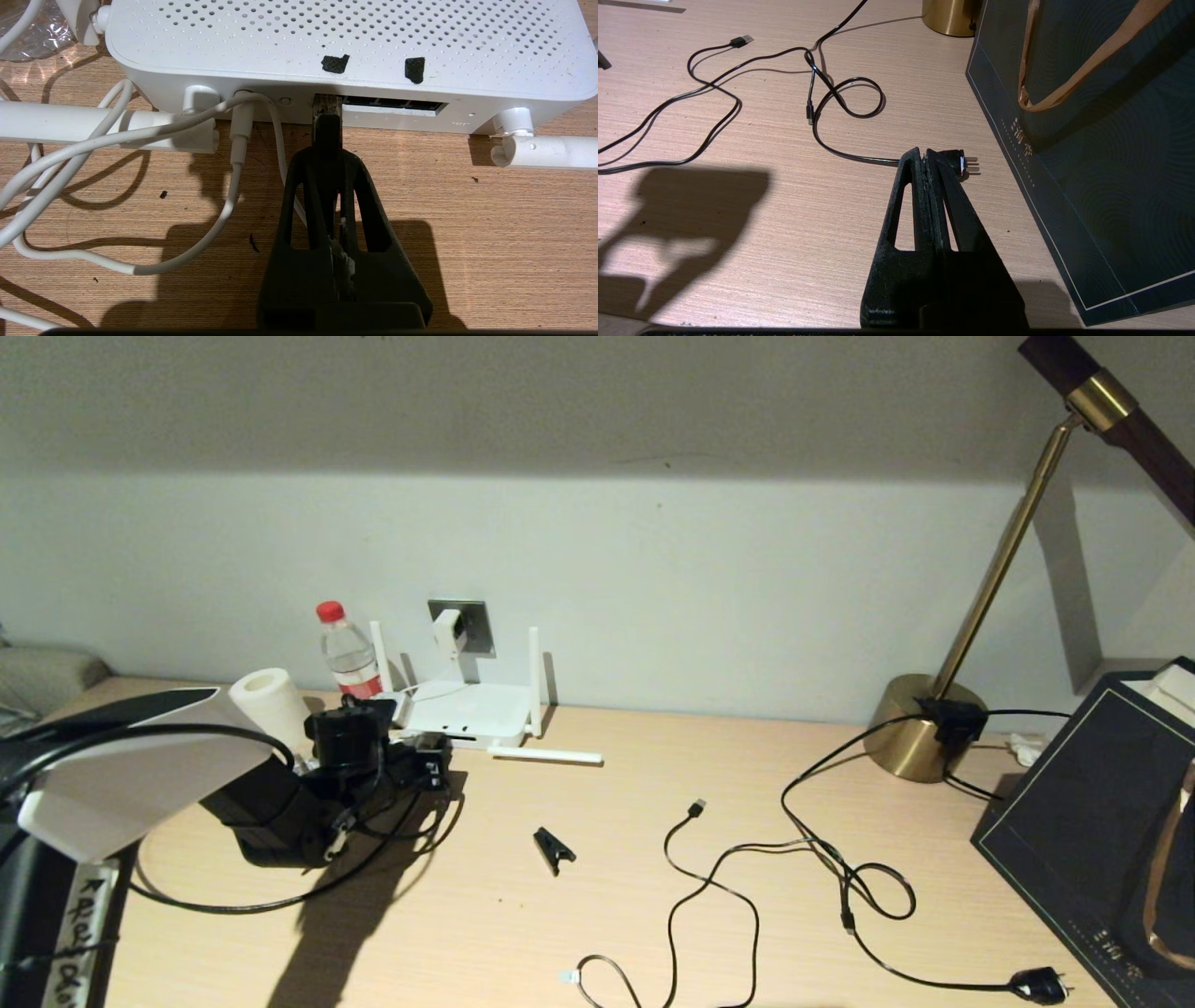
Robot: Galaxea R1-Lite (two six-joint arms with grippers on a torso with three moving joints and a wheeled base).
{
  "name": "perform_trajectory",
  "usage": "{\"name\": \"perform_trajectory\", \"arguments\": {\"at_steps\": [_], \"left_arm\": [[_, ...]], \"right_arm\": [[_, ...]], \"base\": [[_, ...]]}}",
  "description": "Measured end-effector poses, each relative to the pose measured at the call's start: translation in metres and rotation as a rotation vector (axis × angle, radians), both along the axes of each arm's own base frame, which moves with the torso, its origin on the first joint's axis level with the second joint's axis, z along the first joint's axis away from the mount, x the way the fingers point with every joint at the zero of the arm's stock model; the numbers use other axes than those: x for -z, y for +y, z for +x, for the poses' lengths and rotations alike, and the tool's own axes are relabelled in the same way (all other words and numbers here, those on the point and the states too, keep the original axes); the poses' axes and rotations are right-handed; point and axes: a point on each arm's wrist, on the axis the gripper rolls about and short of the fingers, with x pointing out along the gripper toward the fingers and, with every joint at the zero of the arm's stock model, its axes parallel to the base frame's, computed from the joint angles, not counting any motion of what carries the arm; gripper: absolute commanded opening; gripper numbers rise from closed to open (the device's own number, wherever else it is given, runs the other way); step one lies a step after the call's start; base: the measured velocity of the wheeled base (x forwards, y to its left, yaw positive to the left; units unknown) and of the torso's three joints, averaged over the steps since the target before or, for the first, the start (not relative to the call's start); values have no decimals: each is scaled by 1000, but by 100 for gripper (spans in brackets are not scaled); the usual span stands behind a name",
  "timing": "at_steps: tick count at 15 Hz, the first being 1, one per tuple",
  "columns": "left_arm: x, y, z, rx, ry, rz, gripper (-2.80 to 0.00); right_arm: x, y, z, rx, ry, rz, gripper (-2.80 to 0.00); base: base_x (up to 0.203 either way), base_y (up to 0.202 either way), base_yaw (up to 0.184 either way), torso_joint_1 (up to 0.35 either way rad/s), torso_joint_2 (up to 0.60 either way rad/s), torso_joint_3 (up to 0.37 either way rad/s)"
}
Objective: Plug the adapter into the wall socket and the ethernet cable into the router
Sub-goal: Plug cable into router interface
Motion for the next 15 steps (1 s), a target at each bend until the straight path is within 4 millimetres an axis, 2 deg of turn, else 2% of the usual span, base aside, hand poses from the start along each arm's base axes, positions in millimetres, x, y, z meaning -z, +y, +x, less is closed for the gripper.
{"name": "perform_trajectory", "arguments": {"at_steps": [15], "left_arm": [[2,-1,-3,2,9,-1,-280]], "right_arm": [[0,0,0,0,0,0,-280]], "base": [[0,0,0,0,0,0]]}}
